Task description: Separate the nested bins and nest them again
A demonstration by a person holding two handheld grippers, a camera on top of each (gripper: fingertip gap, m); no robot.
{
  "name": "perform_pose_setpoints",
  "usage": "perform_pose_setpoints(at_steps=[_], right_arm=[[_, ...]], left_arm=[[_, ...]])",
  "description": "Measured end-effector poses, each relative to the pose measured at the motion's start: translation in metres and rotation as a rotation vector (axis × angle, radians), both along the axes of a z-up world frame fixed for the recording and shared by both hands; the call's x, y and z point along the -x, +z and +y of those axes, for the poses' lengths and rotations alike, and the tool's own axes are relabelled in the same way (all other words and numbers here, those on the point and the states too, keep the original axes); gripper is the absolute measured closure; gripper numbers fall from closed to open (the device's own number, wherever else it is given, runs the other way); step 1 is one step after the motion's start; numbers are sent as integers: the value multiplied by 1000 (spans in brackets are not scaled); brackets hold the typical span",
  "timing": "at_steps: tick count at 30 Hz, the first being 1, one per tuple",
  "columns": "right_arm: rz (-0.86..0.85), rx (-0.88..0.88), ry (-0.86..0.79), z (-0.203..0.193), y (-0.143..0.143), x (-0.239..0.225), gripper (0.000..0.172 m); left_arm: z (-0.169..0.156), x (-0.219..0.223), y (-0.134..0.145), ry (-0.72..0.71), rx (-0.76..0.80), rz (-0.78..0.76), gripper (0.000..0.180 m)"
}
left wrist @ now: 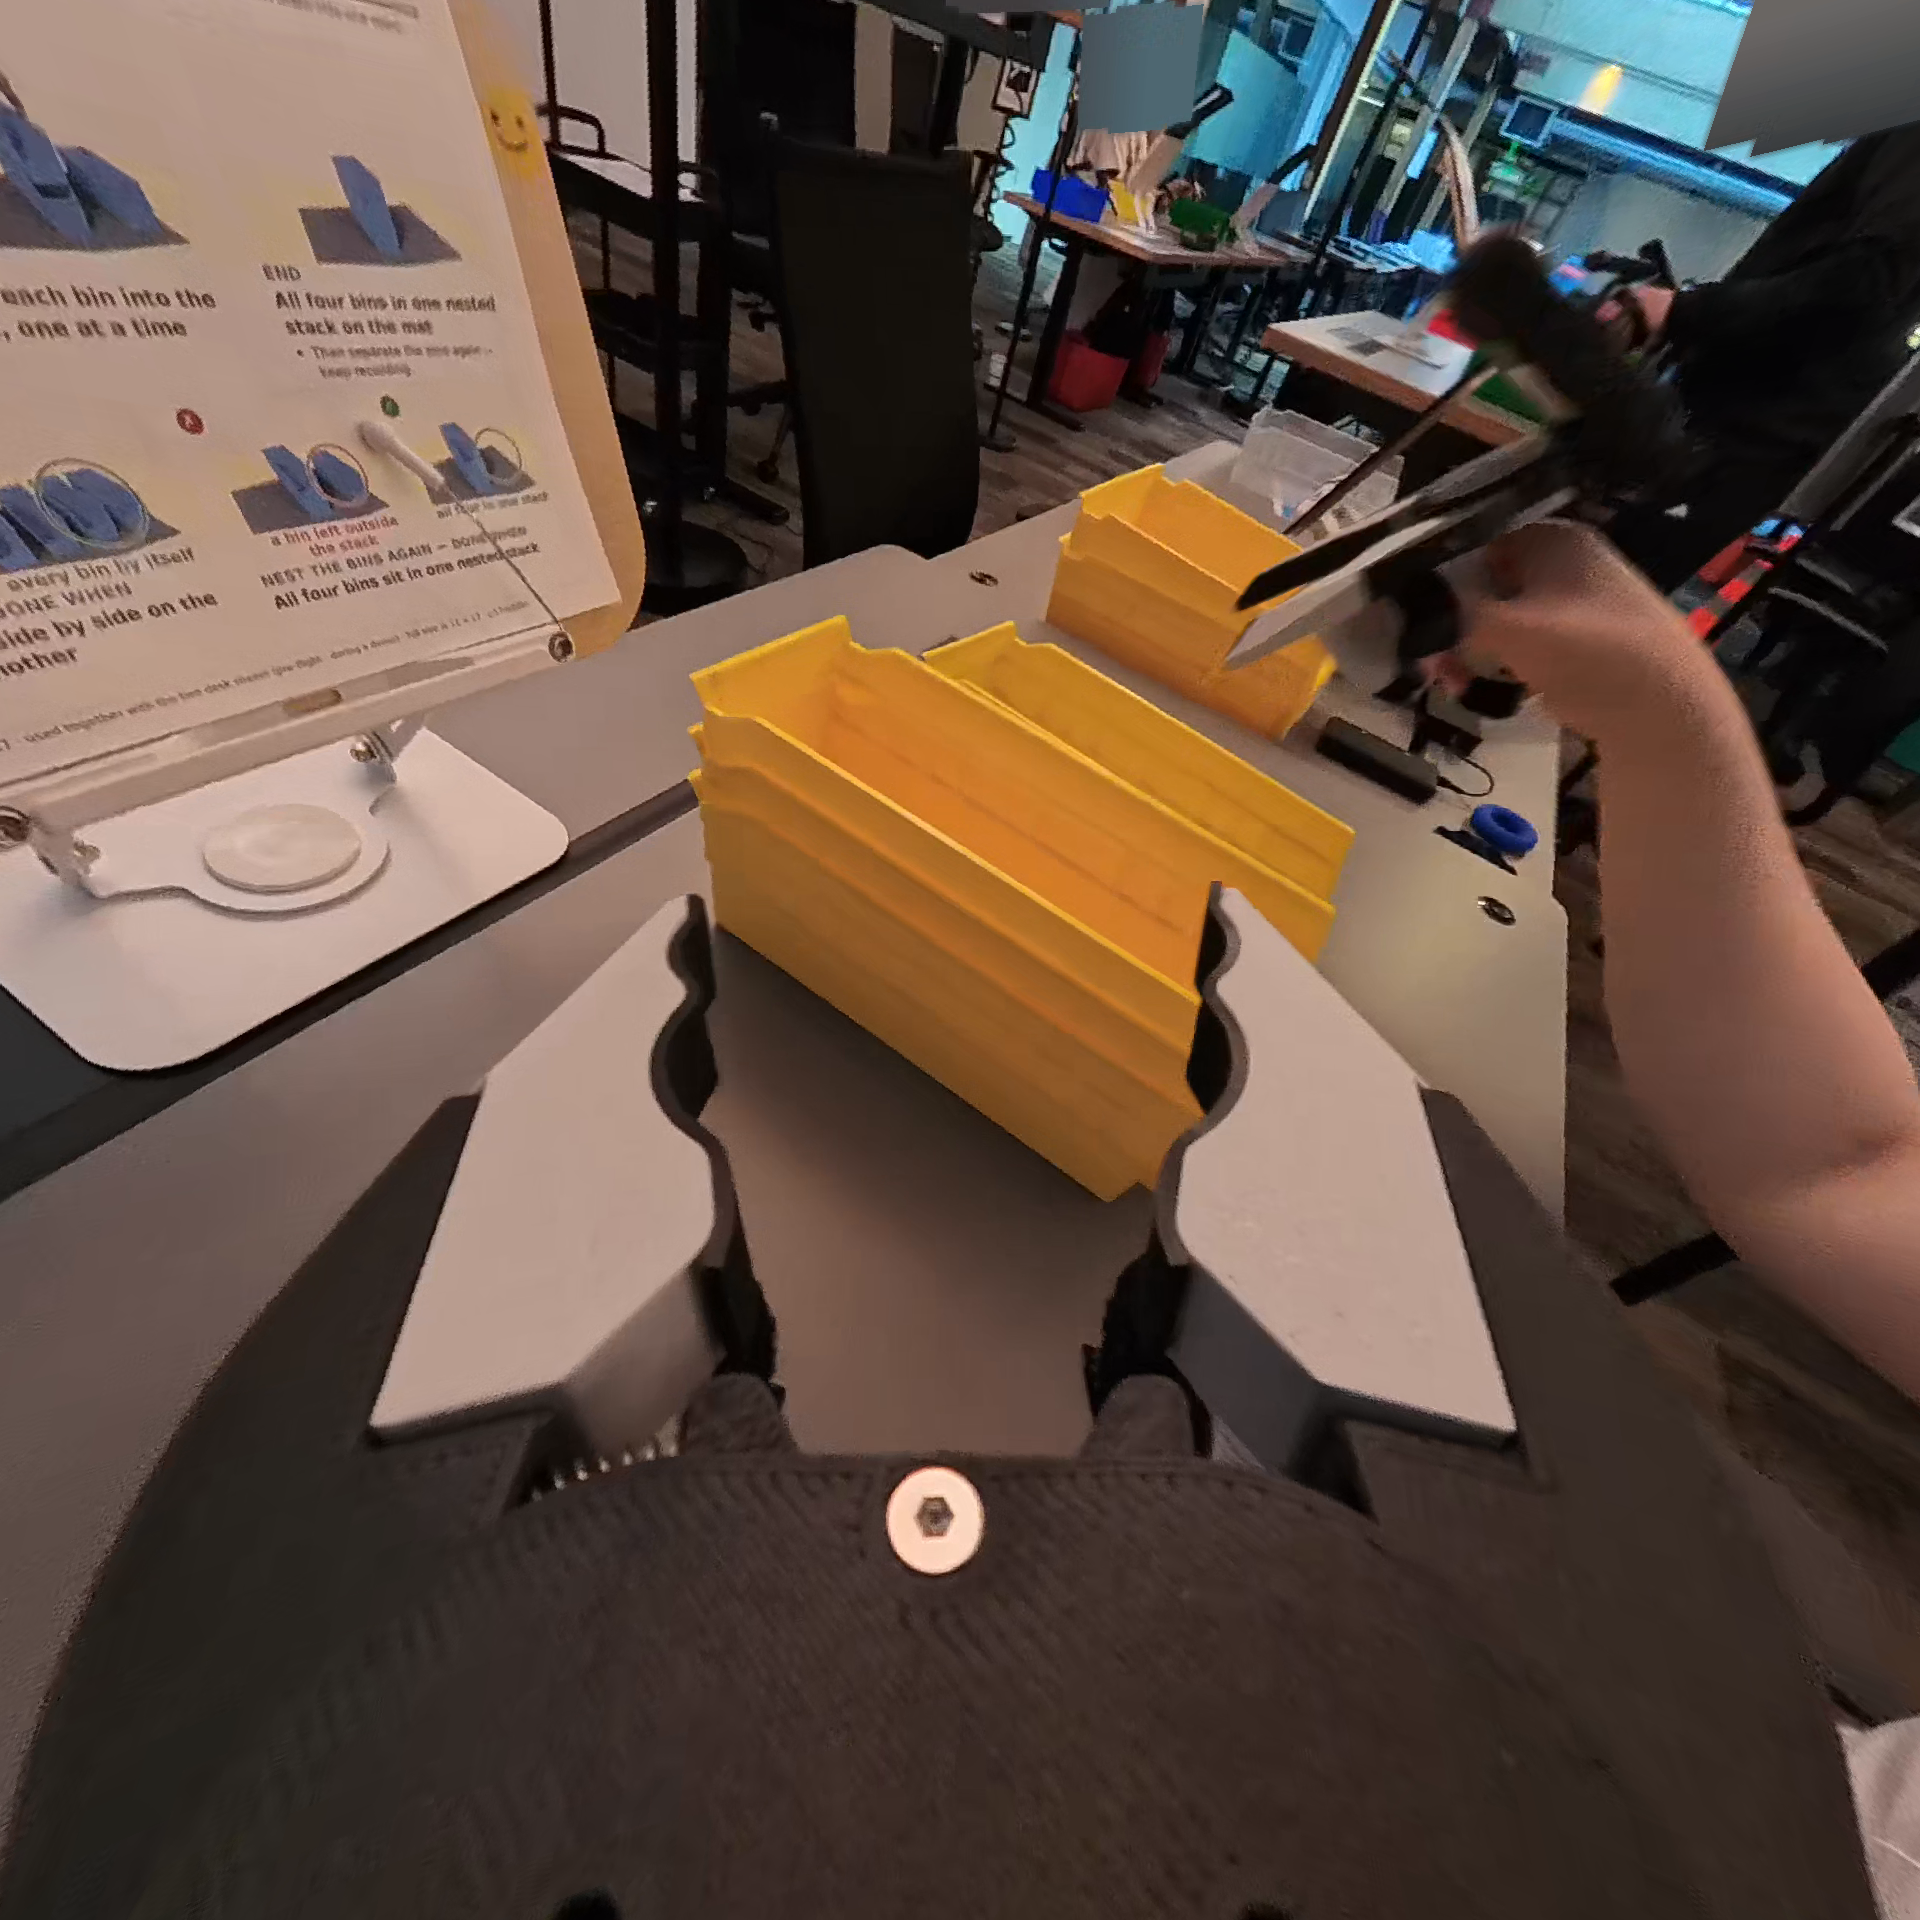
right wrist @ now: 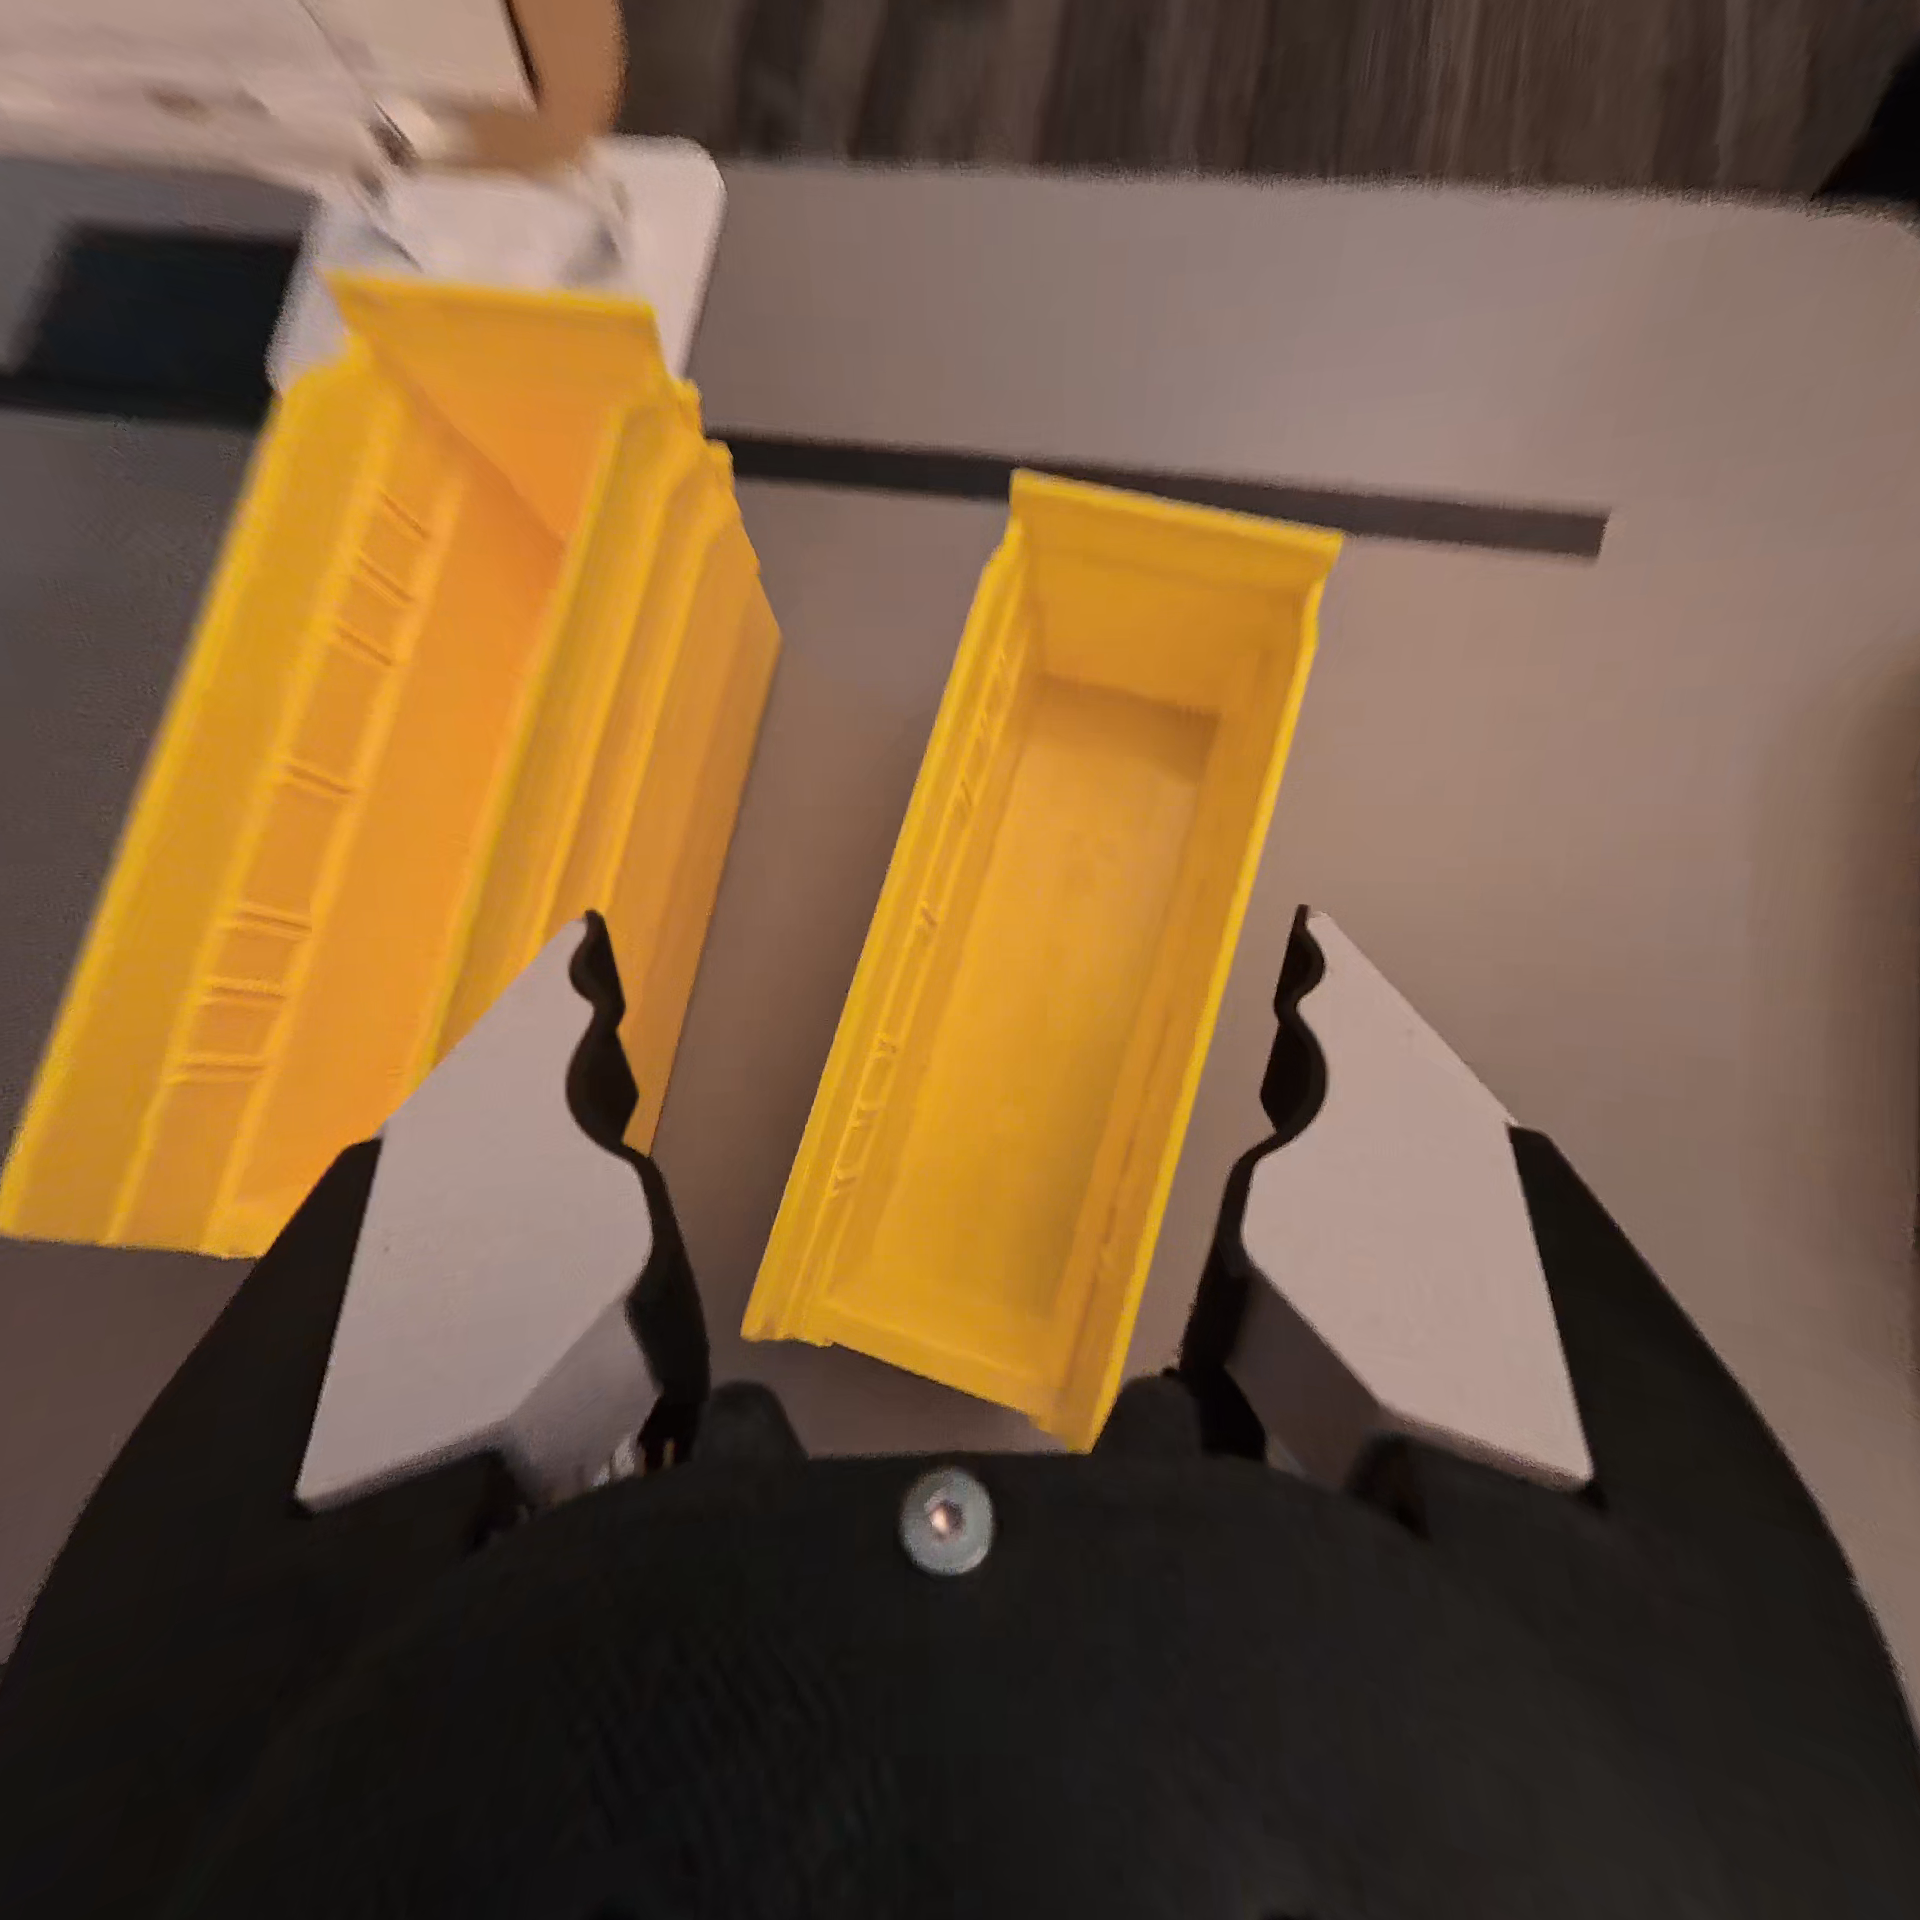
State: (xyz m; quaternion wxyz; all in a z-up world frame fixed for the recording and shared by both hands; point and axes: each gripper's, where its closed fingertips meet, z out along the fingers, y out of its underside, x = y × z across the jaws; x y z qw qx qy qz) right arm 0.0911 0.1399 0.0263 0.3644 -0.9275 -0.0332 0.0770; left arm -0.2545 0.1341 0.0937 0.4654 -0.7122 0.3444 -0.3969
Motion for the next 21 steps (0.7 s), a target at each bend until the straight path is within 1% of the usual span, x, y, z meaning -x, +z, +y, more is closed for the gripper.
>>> perform_pose_setpoints(at_steps=[2, 4, 5, 6, 7, 8, 9, 10, 11, 12, 13, 14, 17, 19, 20, 21], right_arm=[[31, -119, 18, -5, 25, -9, 50], [60, -225, 10, -7, 48, -25, 53], [74, -279, -7, -7, 60, -36, 55], [94, -332, -29, -6, 71, -46, 56], [122, -384, -43, -6, 82, -55, 58], [155, -436, -50, -6, 92, -62, 61], [188, -485, -56, -6, 101, -69, 63], [217, -525, -65, -7, 106, -75, 66], [239, -562, -70, -8, 109, -81, 71], [252, -598, -83, -9, 110, -86, 71], [243, -644, -108, -8, 109, -94, 74], [213, -697, -136, -6, 113, -105, 77], [161, -696, -198, -7, 113, -130, 76], [164, -682, -166, -7, 113, -133, 76], [174, -671, -141, -7, 111, -133, 76], [202, -659, -131, -7, 108, -135, 76]], left_arm=[[5, -10, -18, 21, 3, 25, 80], [10, -25, -43, 18, 33, 115, 72], [10, -34, -54, 5, 71, 173, 71], [7, -42, -64, -17, 123, 234, 78], [4, -51, -70, -39, 169, 290, 80], [2, -61, -73, -50, 208, 336, 78], [0, -69, -74, -50, 242, 378, 76], [0, -79, -71, -43, 275, 409, 70], [1, -88, -67, -24, 311, 430, 64], [4, -95, -64, 7, 355, 452, 61], [8, -100, -63, 45, 406, 480, 58], [13, -103, -65, 96, 464, 516, 51], [24, -99, -79, 262, 667, 657, 30], [23, -105, -81, 331, 783, 696, 24], [26, -108, -80, 364, 788, 719, 24], [32, -112, -78, 393, 756, 749, 25]])
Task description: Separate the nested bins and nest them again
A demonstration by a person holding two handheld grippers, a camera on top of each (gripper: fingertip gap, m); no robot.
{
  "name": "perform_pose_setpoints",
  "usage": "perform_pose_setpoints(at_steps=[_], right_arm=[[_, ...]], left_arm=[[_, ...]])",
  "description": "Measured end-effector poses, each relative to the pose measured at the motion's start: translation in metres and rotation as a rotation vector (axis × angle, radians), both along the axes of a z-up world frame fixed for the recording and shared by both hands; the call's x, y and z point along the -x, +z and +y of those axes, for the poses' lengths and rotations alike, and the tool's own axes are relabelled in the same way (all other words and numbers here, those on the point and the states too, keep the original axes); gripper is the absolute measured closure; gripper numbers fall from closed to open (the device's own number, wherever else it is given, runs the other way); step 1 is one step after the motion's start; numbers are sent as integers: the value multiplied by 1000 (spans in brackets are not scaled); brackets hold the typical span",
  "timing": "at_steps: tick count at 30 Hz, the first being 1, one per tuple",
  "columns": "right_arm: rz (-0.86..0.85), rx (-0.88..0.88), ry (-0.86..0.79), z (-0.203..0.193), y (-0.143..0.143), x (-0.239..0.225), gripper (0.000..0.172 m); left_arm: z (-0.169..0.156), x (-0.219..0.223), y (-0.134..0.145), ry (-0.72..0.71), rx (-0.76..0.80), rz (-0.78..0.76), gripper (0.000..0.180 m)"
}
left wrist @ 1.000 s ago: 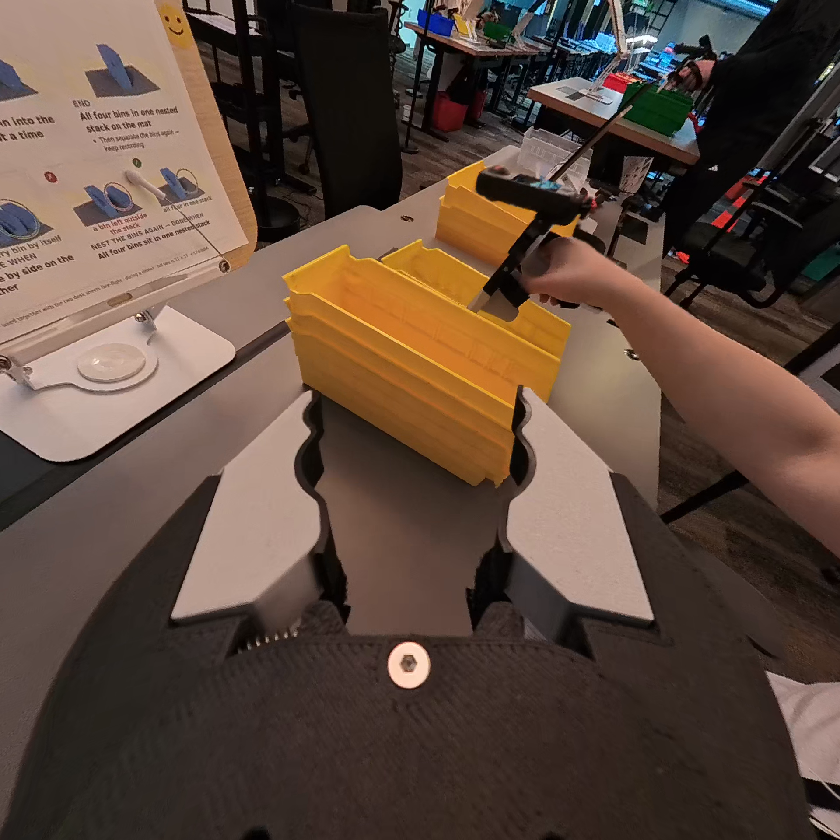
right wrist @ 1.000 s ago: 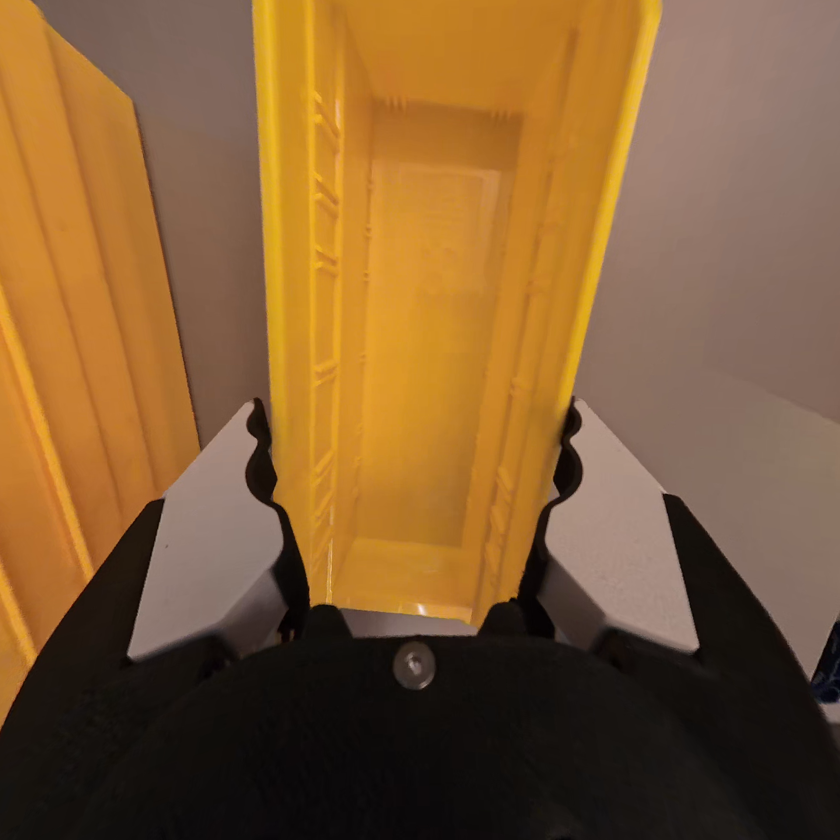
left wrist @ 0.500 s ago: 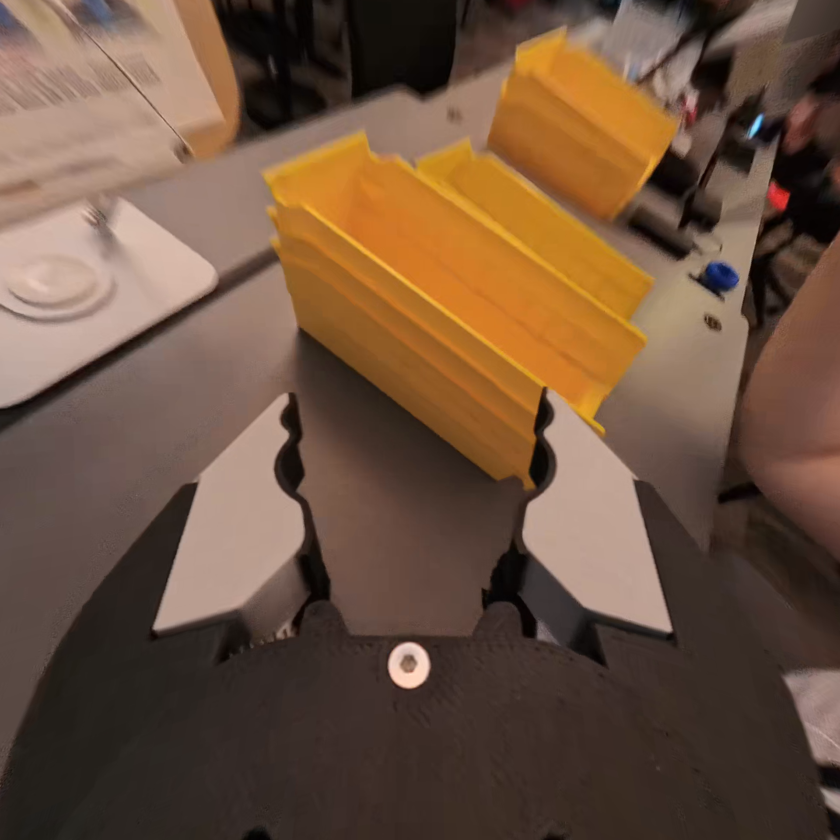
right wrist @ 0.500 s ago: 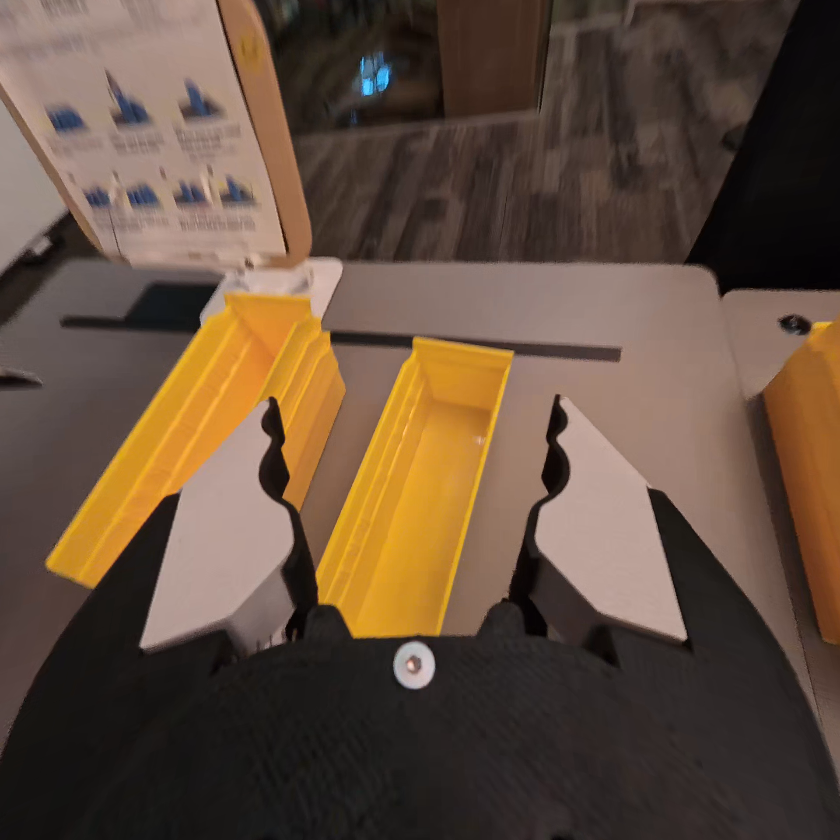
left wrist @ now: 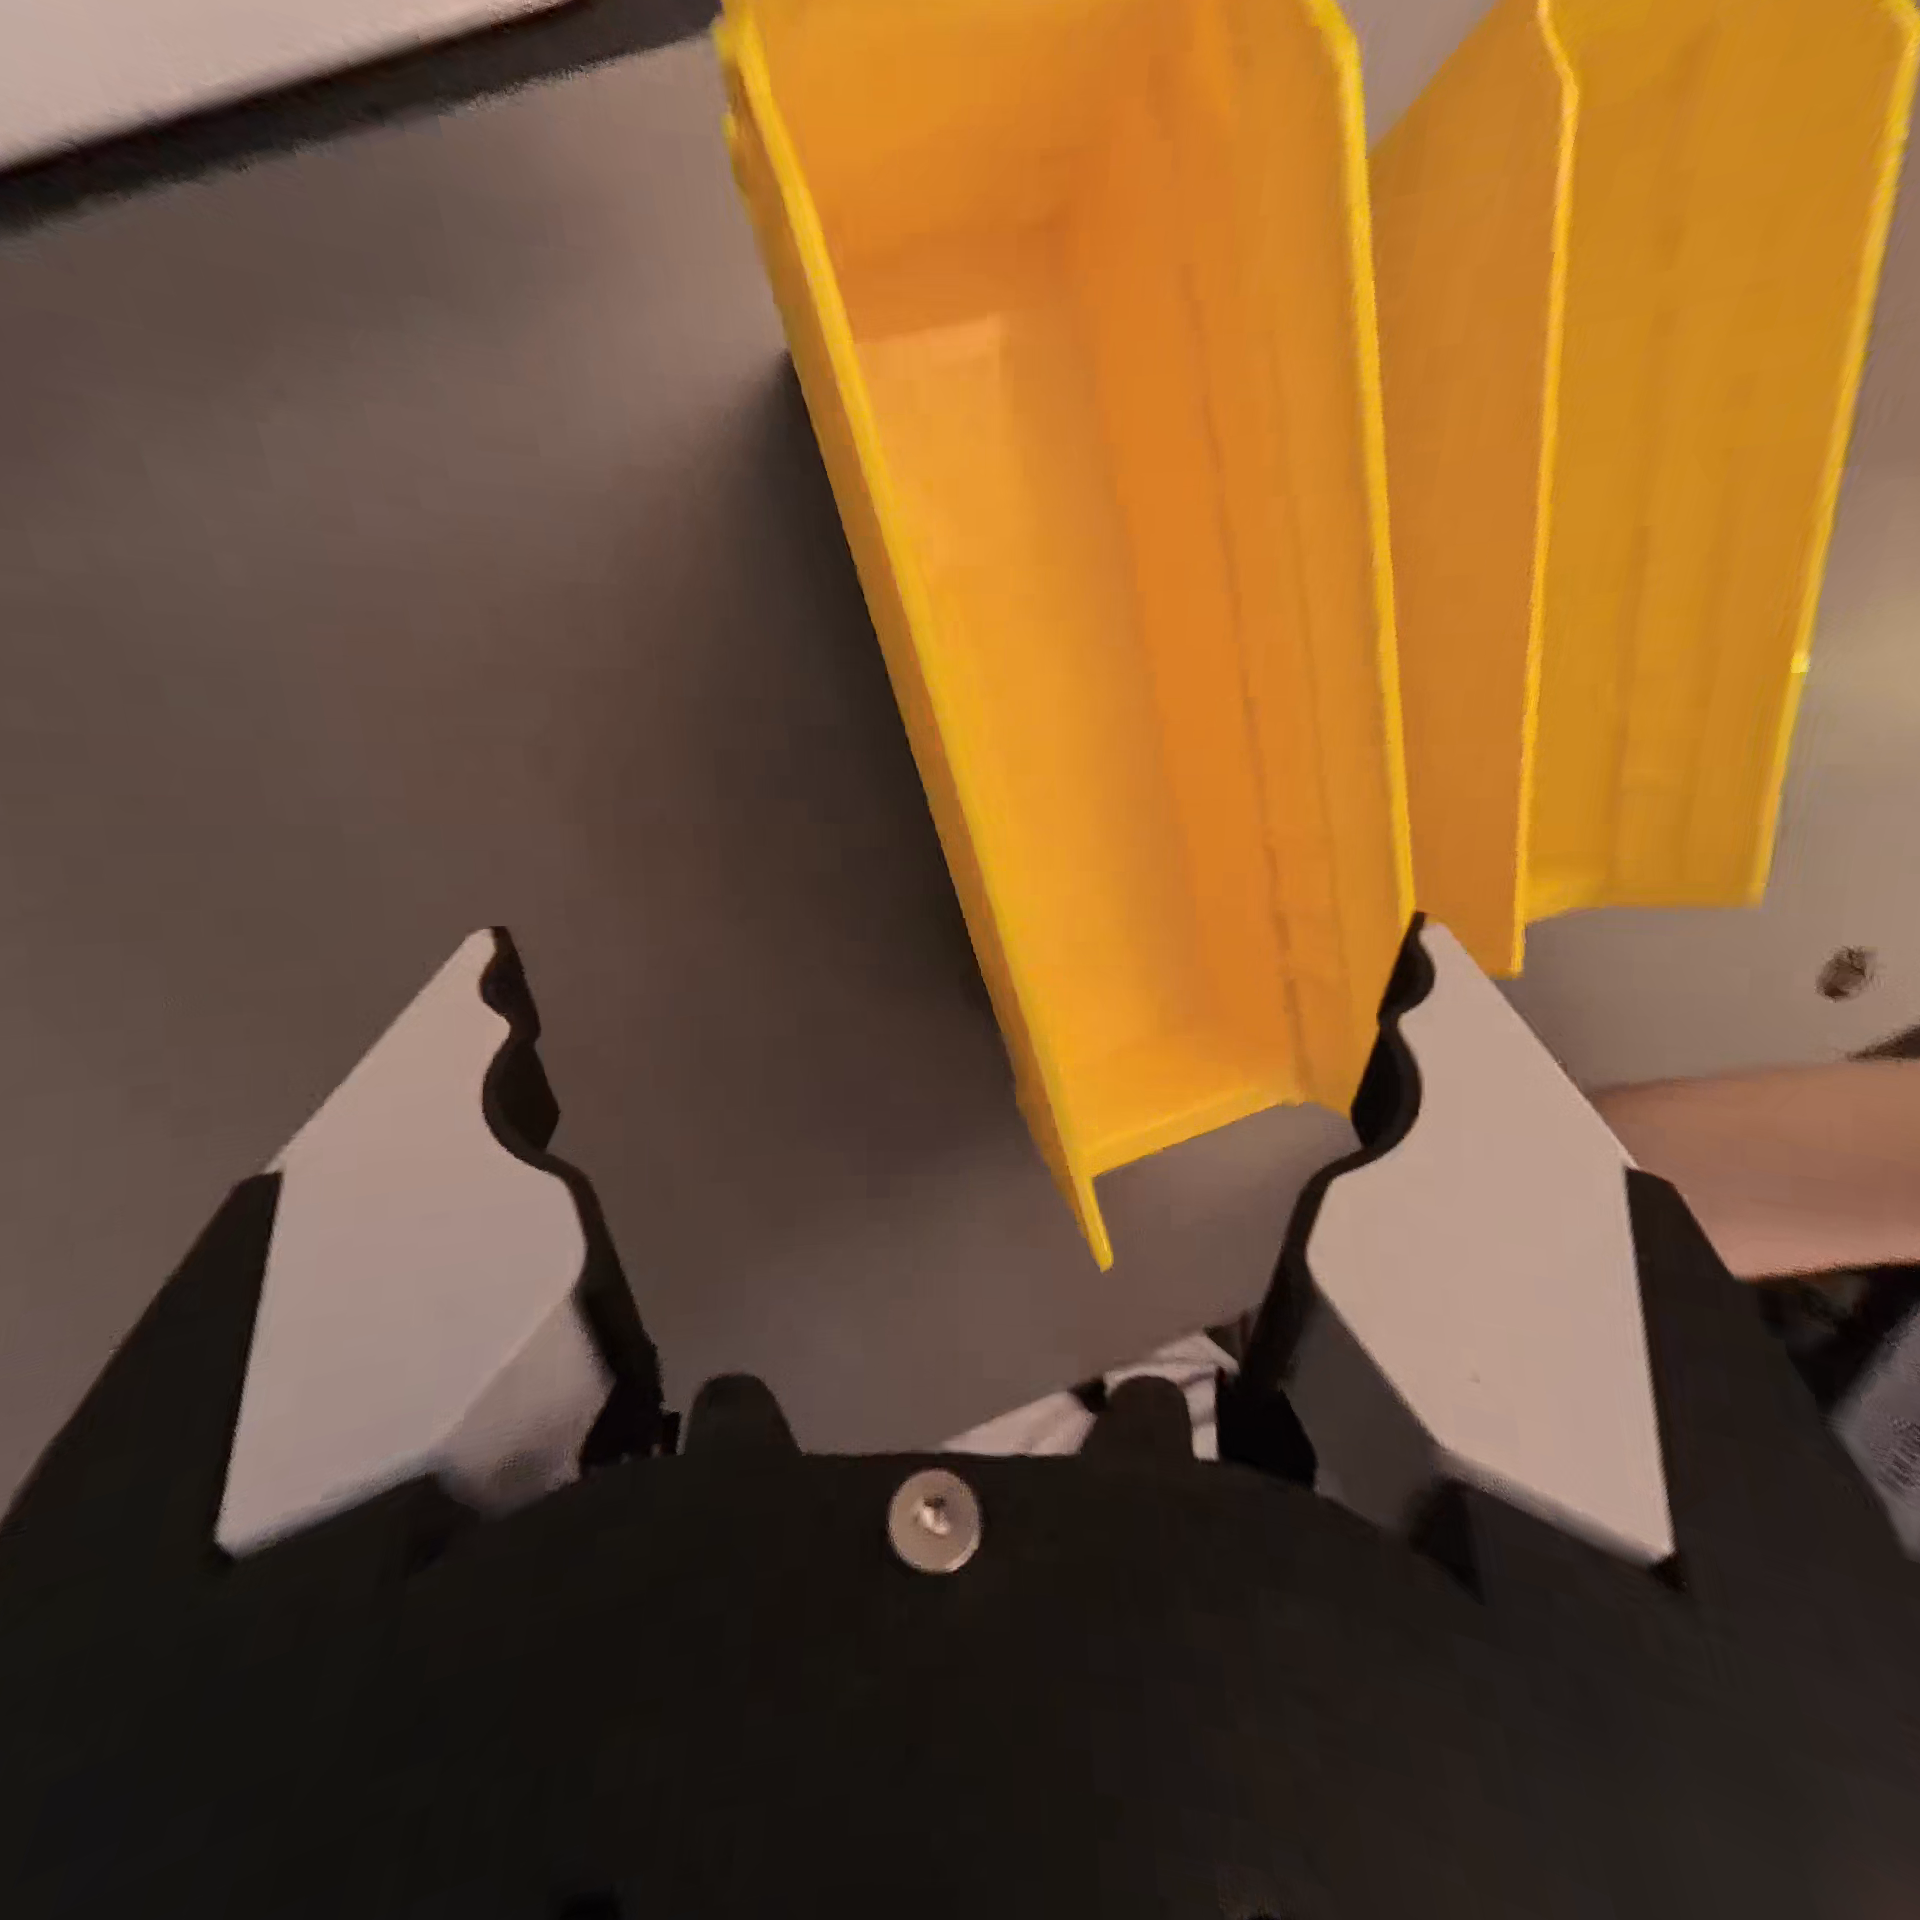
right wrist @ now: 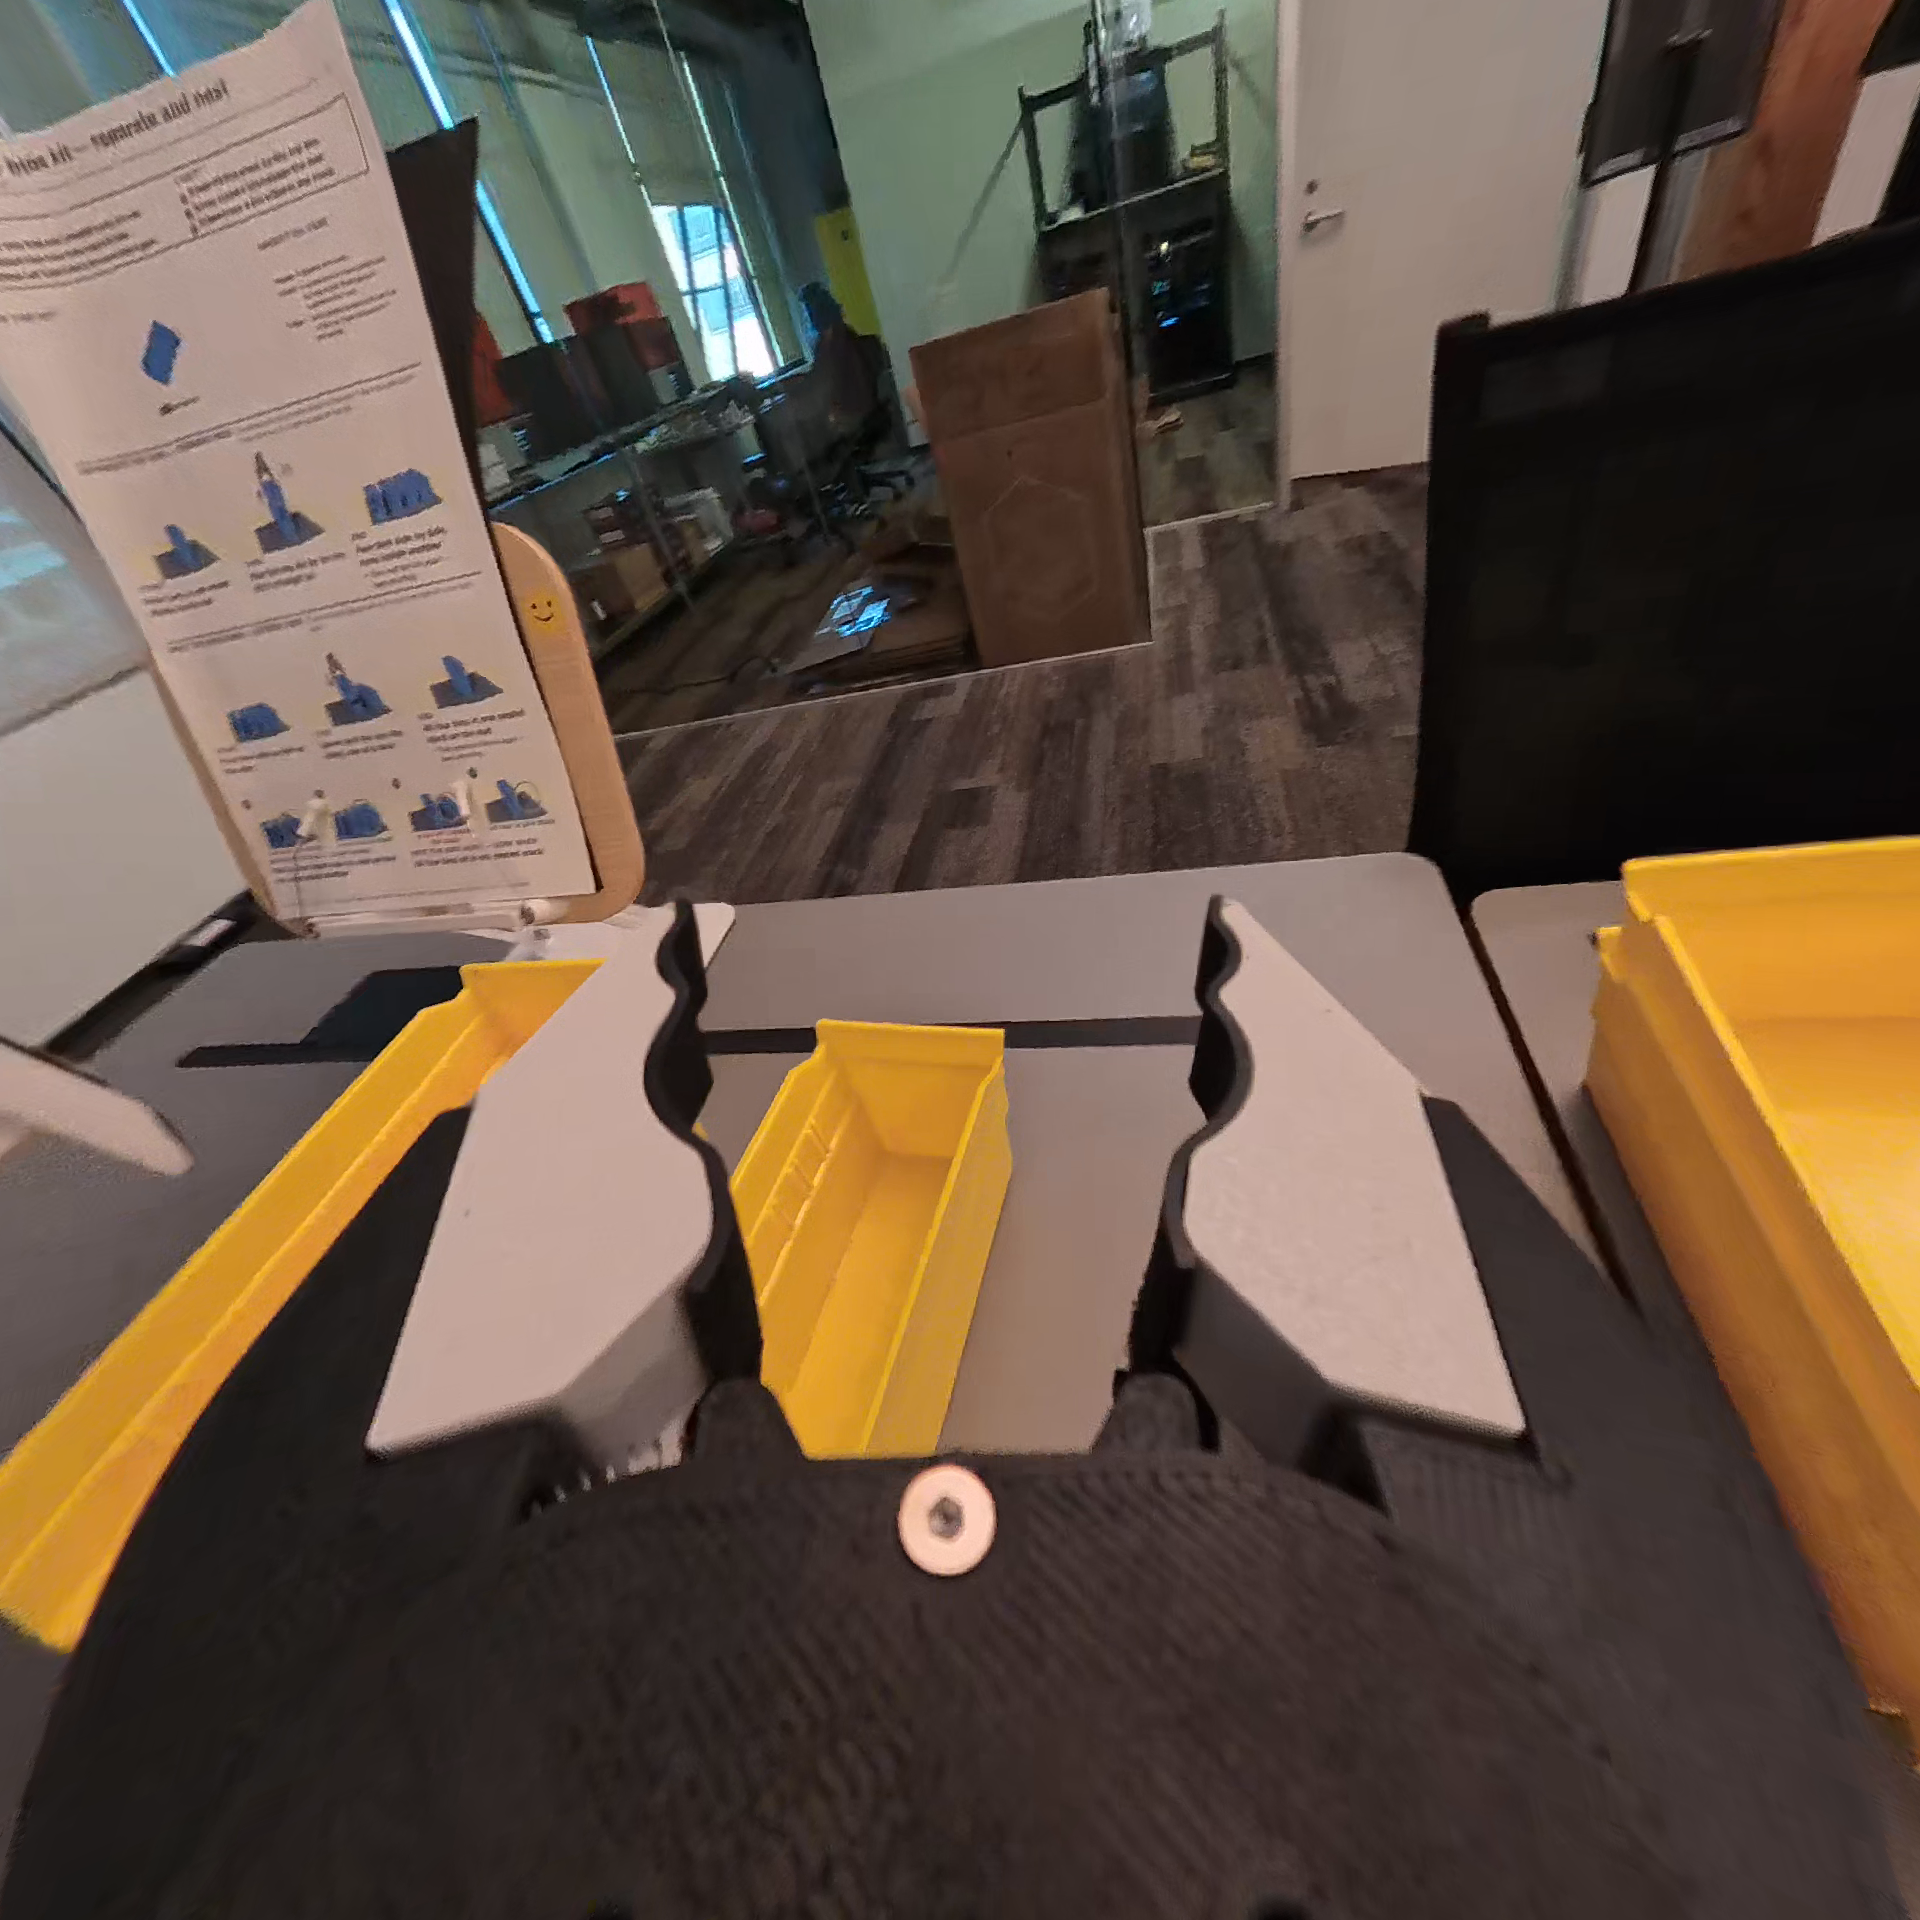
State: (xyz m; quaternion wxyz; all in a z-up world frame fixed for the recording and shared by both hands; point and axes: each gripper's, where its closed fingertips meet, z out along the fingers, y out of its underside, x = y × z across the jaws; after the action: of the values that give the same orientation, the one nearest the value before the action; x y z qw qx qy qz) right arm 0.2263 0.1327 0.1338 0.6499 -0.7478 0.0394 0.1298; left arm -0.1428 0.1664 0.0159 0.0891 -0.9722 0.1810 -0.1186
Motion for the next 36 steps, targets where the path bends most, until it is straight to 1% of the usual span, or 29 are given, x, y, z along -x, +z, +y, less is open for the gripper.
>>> perform_pose_setpoints(at_steps=[2, 3, 5, 7, 9, 12, 17, 19, 21, 30, 36], right_arm=[[78, -2, 32, 1, -4, -6, 76], [114, -14, 47, 3, -4, -10, 77], [160, -4, 68, 5, -9, -14, 78], [177, 8, 87, 4, -13, -14, 77], [185, -5, 104, 1, -10, -12, 77], [201, -44, 130, -5, 0, -8, 78], [195, -41, 160, -6, 2, 1, 80], [199, -27, 182, -5, 0, 6, 80], [216, -20, 203, -4, -1, 11, 80], [223, -13, 249, -2, 0, 23, 82], [219, -6, 262, -2, -1, 27, 82]], left_arm=[[10, -11, 2, 6, -52, 47, 25], [10, -20, 0, 19, -52, 51, 25], [4, -36, -12, 28, -11, 75, 23], [-4, -51, -25, 3, 16, 121, 23], [-7, -62, -36, -33, 15, 170, 23], [-7, -66, -47, -53, 12, 235, 22], [-9, -58, -64, 42, 74, 262, 23], [-12, -58, -70, 41, 107, 283, 26], [-13, -57, -73, 37, 118, 317, 38], [-17, -55, -70, 52, 165, 374, 49], [-17, -55, -68, 41, 165, 373, 56]])
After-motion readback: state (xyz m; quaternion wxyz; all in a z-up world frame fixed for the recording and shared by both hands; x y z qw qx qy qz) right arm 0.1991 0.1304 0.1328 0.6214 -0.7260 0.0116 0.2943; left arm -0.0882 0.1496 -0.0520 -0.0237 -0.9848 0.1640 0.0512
